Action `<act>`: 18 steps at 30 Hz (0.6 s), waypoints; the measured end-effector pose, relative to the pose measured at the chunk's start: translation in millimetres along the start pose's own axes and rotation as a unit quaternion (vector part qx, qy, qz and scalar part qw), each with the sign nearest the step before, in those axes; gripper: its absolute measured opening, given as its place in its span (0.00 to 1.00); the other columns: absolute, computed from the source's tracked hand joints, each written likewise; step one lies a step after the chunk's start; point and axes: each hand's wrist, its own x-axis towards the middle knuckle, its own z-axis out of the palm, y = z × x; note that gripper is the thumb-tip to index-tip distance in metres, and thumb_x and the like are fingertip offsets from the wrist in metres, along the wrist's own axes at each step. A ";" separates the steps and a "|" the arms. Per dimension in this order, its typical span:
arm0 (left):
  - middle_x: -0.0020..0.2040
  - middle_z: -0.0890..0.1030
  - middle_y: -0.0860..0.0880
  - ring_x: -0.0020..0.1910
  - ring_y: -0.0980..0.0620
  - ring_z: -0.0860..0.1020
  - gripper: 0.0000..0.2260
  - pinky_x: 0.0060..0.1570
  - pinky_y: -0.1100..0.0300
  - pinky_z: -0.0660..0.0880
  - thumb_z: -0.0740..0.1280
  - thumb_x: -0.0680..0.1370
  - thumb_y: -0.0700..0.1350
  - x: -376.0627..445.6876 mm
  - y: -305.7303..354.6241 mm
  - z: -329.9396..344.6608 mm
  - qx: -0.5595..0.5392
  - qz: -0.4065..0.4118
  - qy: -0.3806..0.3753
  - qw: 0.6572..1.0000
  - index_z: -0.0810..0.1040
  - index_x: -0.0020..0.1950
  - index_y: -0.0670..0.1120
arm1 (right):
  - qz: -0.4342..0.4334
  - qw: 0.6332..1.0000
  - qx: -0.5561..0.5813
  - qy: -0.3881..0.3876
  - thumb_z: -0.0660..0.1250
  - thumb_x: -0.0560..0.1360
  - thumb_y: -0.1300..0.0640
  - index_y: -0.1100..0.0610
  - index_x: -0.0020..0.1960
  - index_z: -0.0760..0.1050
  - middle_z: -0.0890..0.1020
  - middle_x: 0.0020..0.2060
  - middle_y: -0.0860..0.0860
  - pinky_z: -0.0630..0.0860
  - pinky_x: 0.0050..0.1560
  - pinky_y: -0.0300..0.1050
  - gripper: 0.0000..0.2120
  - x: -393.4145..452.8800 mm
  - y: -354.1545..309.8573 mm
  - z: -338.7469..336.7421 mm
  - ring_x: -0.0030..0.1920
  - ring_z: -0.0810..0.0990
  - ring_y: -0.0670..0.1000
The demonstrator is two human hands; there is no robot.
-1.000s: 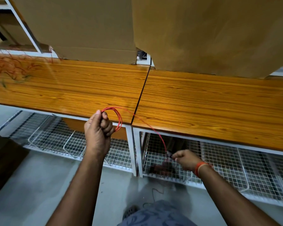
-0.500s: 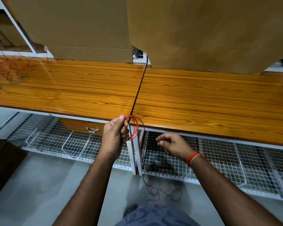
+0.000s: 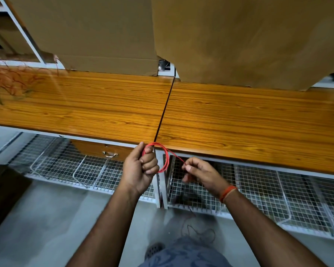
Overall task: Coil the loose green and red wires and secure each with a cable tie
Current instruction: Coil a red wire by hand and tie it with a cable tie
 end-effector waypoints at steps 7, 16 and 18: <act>0.25 0.60 0.55 0.21 0.60 0.57 0.15 0.23 0.65 0.51 0.59 0.83 0.48 -5.7 -6.1 3.2 0.076 -0.056 -0.009 0.995 0.73 0.37 0.47 | -0.016 0.982 0.007 0.186 0.64 0.84 0.56 0.48 0.51 0.80 0.79 0.36 0.47 0.76 0.43 0.55 0.07 2.4 8.1 -9.3 0.34 0.73 0.47; 0.27 0.64 0.56 0.23 0.59 0.62 0.14 0.24 0.67 0.60 0.54 0.86 0.48 7.6 1.7 -10.9 -0.099 0.079 0.063 0.990 0.71 0.43 0.48 | -0.018 0.960 -0.209 0.187 0.73 0.78 0.60 0.47 0.46 0.82 0.83 0.41 0.47 0.77 0.44 0.35 0.08 -44.5 41.9 -4.6 0.44 0.82 0.44; 0.28 0.65 0.55 0.24 0.59 0.62 0.14 0.25 0.66 0.62 0.54 0.87 0.48 8.5 -0.1 -5.9 -0.087 0.091 0.057 0.990 0.71 0.44 0.47 | -0.048 0.944 -0.273 0.181 0.73 0.78 0.60 0.46 0.46 0.82 0.82 0.43 0.42 0.75 0.46 0.33 0.09 -53.6 37.6 -4.9 0.47 0.81 0.42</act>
